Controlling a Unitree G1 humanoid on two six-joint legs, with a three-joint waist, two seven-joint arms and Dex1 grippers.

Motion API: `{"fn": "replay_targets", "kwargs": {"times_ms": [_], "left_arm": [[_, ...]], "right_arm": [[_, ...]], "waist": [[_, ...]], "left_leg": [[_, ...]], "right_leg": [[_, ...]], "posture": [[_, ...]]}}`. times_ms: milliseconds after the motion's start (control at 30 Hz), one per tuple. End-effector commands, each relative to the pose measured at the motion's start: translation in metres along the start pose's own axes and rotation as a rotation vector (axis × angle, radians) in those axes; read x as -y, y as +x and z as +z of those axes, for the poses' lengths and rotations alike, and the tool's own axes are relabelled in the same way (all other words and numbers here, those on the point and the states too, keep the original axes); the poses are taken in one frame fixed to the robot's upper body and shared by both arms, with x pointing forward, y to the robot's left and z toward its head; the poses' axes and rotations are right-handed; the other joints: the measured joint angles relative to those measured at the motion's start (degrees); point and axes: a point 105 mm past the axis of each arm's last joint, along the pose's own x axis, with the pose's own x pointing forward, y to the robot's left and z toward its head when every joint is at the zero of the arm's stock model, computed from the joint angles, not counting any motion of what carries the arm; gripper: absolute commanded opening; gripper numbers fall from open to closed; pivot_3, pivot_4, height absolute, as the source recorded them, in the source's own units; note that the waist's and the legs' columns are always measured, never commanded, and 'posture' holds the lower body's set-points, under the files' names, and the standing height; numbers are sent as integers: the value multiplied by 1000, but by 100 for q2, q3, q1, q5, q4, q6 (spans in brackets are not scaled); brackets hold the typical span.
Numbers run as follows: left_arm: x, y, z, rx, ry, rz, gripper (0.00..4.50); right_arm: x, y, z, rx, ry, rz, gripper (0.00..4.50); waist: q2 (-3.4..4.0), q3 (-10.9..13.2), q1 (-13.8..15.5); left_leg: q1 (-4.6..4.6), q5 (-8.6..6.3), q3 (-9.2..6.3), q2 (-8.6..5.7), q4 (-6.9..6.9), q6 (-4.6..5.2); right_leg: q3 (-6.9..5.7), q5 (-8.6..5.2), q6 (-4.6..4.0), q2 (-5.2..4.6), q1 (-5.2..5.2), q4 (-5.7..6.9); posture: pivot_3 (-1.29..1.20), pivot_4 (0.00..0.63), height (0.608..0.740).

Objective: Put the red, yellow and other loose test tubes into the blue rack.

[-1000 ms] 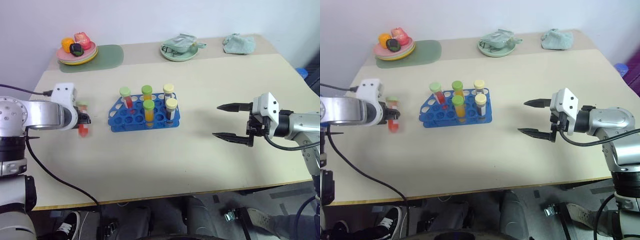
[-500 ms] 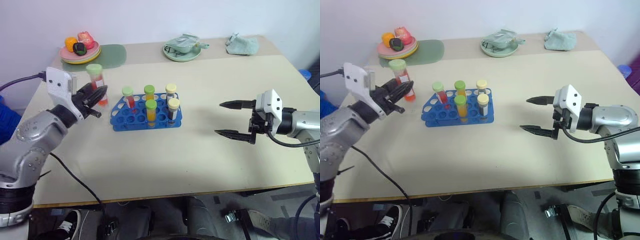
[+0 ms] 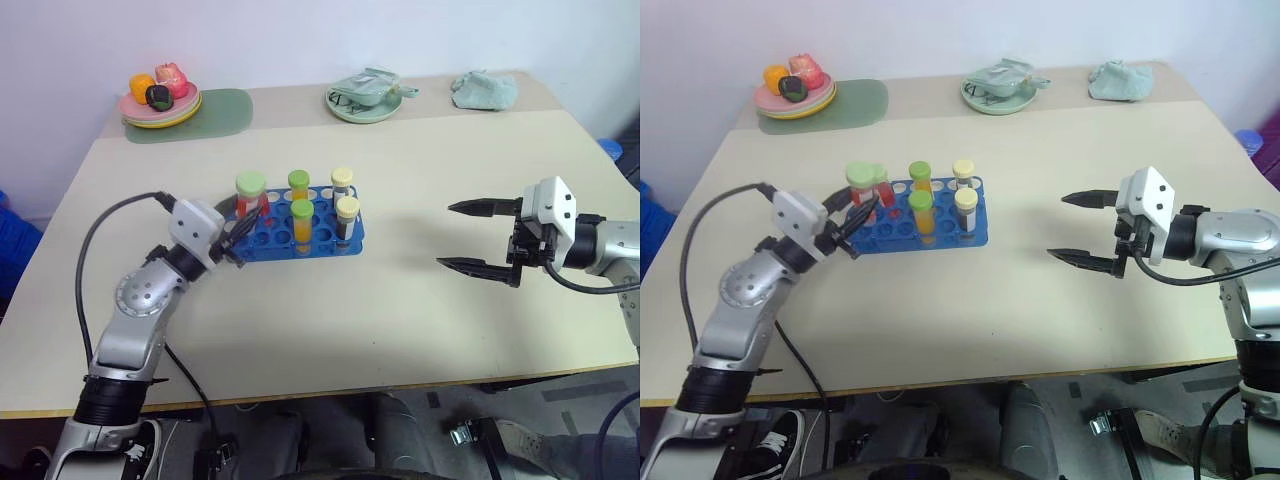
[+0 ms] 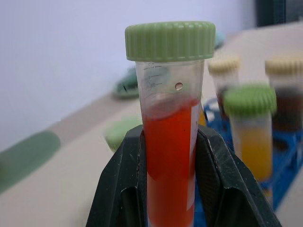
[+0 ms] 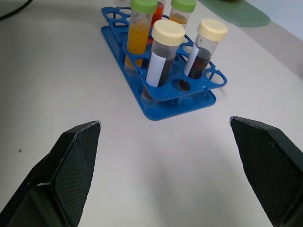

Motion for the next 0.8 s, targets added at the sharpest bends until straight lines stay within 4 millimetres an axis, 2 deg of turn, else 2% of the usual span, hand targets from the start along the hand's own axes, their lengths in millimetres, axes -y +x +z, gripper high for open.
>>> {"fn": "replay_targets", "kwargs": {"times_ms": [33,300,367,600,800], "left_arm": [[3,3,10,58,18,2,795],[12,12,7,108,-73,4,795],[11,11,0,64,-40,17,795],[7,6,-10,24,-40,48,795],[13,-4,-15,4,-70,53,795]], "right_arm": [[3,-7,13,12,-48,-19,4500],[4,-7,13,11,-48,-25,4500],[4,-8,13,8,-48,-29,4500],[4,-10,13,3,-50,-39,4500],[3,-10,12,3,-50,-40,4500]], "waist": [[0,0,-1],[0,0,-3],[0,0,-4],[0,0,-3],[1,-1,-3]], "left_leg": [[0,0,0,0,0,0],[1,0,-1,0,0,1],[1,0,-1,1,0,1],[2,0,-2,1,0,1],[3,-1,-2,2,-1,1]], "right_leg": [[0,0,0,0,0,0],[0,0,0,0,0,0],[0,0,1,0,0,0],[0,0,1,1,0,1],[0,0,1,1,0,1]], "posture": [[0,150,740],[0,150,740],[0,150,740],[0,150,740],[0,150,740]]}}
